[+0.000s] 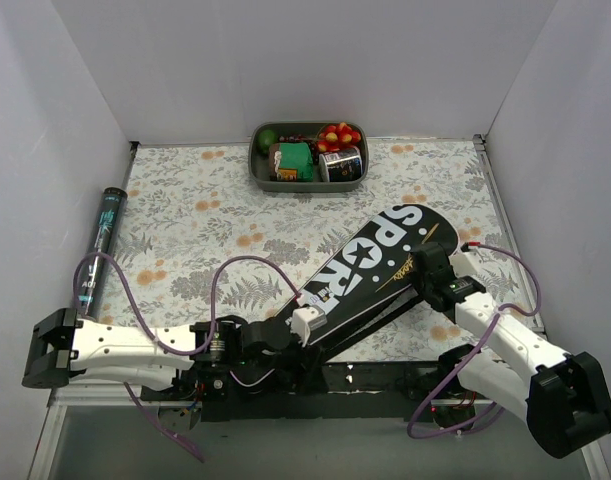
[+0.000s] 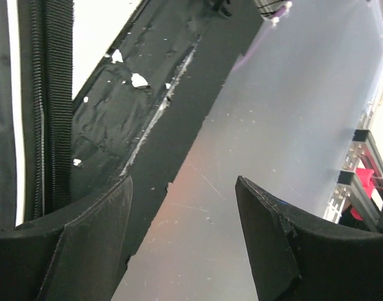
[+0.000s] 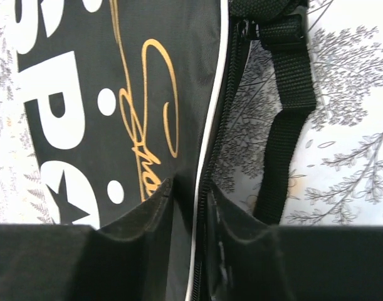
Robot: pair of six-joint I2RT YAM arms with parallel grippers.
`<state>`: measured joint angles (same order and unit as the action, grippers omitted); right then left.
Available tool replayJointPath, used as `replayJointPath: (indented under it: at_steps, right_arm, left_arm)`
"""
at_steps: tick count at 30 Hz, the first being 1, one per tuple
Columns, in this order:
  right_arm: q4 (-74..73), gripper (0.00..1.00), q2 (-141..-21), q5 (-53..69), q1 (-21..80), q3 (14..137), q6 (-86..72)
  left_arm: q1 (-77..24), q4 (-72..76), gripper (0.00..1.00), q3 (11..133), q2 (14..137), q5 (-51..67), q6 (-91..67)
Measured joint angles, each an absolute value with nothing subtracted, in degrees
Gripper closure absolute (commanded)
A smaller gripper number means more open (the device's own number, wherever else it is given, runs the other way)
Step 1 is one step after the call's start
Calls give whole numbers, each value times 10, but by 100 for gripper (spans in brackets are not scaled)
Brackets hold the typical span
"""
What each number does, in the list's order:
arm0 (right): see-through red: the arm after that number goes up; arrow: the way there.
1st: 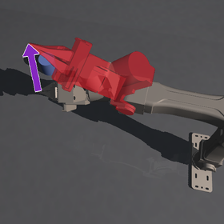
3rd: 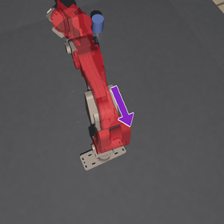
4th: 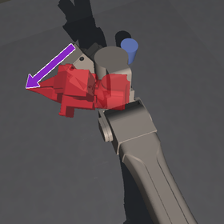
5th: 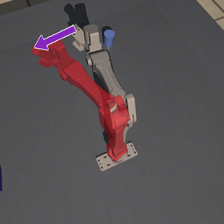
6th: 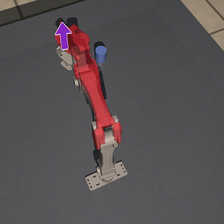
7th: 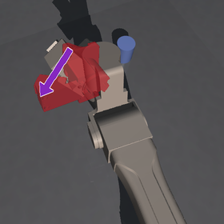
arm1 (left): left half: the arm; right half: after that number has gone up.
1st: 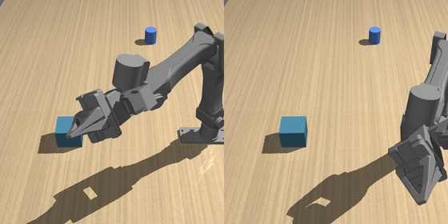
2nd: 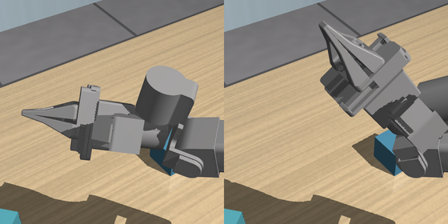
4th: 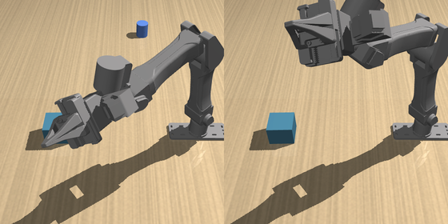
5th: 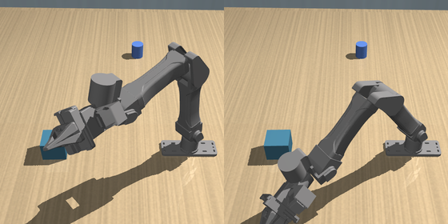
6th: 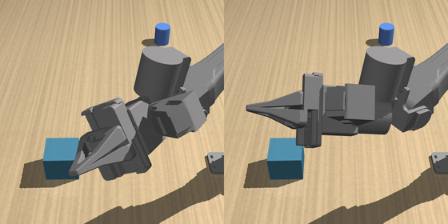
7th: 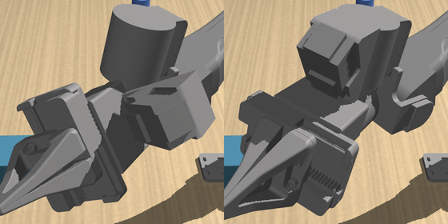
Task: Pack up the badminton gear
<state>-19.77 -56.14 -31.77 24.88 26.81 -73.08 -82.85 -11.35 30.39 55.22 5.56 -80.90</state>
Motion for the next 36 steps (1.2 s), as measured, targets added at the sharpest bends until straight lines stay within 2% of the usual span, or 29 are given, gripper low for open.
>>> replayJointPath:
  at_steps: [3,6,14,20,27,30,36]
  right_arm:
    - [-211,38,-552,-321,249,266,-726]
    - [-219,34,-538,-317,249,271,-702]
    - [-261,35,-469,-279,254,312,-625]
    - [-266,37,-406,-218,256,302,-563]
    - [-271,41,-384,-173,257,282,-522]
    - [-270,41,-362,-159,257,279,-514]
    - [-270,43,-328,-143,258,279,-492]
  left_arm:
    - [-836,-100,34,291,563,26,-823]
    - [-837,-93,33,263,556,-10,-836]
    - [-837,-124,34,233,448,-90,-851]
    - [-837,-116,34,232,386,-98,-867]
    - [-837,-66,35,200,454,-98,-874]
    - [-826,-46,41,176,493,-97,-877]
    - [-710,7,41,128,483,-62,-883]
